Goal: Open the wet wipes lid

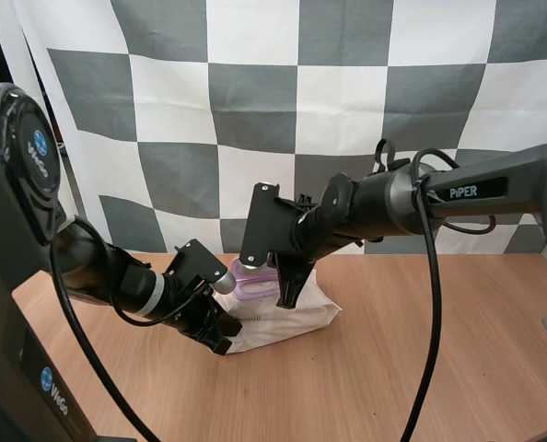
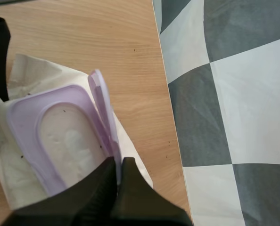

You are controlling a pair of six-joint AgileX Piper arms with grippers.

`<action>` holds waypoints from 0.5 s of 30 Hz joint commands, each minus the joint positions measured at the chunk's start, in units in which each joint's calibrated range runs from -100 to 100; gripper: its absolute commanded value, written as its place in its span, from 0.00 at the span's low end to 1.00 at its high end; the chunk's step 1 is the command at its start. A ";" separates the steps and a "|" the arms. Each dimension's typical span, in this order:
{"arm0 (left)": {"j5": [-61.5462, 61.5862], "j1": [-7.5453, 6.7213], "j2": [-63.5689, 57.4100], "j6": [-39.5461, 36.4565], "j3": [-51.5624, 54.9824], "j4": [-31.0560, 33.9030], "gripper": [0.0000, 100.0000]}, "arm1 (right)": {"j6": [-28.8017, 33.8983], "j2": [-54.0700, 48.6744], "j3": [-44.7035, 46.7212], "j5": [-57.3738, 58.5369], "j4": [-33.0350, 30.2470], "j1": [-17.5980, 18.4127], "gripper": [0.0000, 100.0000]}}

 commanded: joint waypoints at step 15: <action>0.69 0.03 -0.02 0.74 0.05 0.07 0.00 | -0.02 13.14 -13.39 -1.14 2.15 0.06 0.00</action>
